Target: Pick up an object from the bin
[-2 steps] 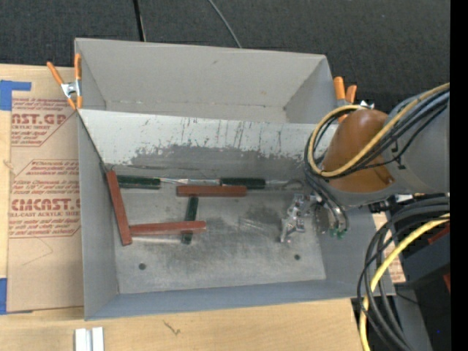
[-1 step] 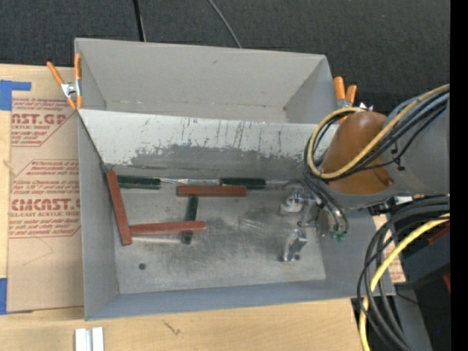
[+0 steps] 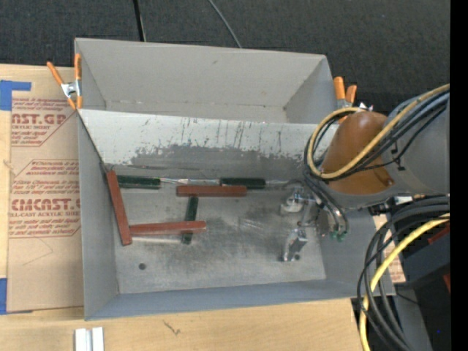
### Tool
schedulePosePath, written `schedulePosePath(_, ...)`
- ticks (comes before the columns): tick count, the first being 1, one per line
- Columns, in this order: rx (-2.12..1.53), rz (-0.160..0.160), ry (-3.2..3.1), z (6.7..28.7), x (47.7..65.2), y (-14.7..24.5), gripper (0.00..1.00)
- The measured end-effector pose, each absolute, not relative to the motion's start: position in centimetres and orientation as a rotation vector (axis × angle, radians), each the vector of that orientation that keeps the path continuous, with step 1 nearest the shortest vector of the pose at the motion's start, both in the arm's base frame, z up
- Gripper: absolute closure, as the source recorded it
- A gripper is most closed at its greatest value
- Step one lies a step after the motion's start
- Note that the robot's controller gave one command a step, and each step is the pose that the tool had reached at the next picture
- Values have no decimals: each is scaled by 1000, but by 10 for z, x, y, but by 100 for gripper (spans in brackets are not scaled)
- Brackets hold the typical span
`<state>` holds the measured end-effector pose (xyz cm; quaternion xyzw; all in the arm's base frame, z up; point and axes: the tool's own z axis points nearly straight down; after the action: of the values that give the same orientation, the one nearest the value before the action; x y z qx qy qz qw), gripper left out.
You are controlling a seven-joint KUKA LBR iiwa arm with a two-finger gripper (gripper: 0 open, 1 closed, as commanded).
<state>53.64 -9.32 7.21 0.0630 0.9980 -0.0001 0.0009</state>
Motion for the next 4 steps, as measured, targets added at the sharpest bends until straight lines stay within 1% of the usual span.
schedulePosePath(1, 259, 1, 3118, 77, 575, -43, 100)
schedulePosePath(2, 259, 1, 3129, 74, 572, -43, 0)
schedulePosePath(3, 259, 0, 3127, 74, 572, -43, 0)
schedulePosePath(4, 308, -4, 3119, 74, 576, -31, 0)
